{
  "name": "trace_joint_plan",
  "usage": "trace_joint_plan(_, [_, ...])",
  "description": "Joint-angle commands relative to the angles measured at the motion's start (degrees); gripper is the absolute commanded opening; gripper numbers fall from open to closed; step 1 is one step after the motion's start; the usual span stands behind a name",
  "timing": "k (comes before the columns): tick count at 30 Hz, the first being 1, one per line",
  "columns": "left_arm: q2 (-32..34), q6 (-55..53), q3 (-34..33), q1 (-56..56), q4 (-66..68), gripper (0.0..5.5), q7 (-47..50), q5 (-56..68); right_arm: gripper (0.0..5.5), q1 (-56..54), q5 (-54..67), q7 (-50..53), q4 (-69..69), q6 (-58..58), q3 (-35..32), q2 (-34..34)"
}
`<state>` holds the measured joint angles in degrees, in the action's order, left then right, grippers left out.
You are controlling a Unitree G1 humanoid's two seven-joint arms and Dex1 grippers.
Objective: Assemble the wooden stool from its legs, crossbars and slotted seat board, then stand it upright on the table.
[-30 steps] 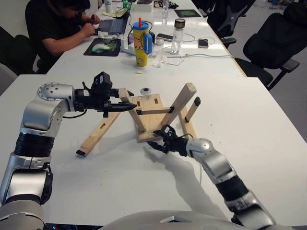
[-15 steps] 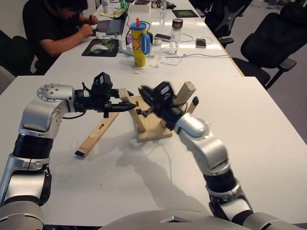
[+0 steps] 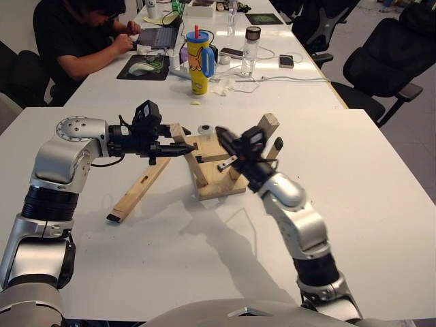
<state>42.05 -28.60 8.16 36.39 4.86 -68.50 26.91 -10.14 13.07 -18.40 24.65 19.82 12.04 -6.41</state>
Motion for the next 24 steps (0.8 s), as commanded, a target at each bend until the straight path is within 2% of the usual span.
trace_joint_plan(1, [0.83,-1.27,3.09,-1.67,5.27,2.07,-1.77,-4.08,0.02,8.31,1.96,-8.03,-1.16,2.07,2.2,-7.26])
trace_joint_plan(4, [0.1,1.05,2.78,-1.15,6.1,2.07,-2.03,-4.49,0.02,8.63,-1.67,-8.91,-9.3,0.37,5.48,-7.78])
trace_joint_plan(10, [-1.08,4.09,2.86,-2.66,6.5,2.07,-0.79,-5.35,0.02,1.91,-7.58,-4.33,-19.64,2.05,8.97,-2.49])
trace_joint_plan(11, [-0.97,4.14,2.77,-2.79,6.54,2.43,-1.01,-5.18,0.0,1.14,-8.5,-3.2,-21.43,3.05,8.8,-1.99])
trace_joint_plan(19, [-1.82,1.41,-0.25,-1.31,7.44,3.39,-0.07,-4.81,0.0,-0.81,-14.42,-1.44,-29.22,10.65,10.11,-3.65])
trace_joint_plan(22, [1.07,-1.16,-4.01,-3.41,4.42,3.87,-0.14,-2.99,0.0,-0.68,-14.92,-2.94,-30.31,11.38,10.93,-4.04])
trace_joint_plan(24, [2.19,-6.37,-10.67,-4.43,0.41,3.98,-0.93,3.99,0.0,-0.29,-13.92,-3.26,-30.62,11.8,10.34,-3.68])
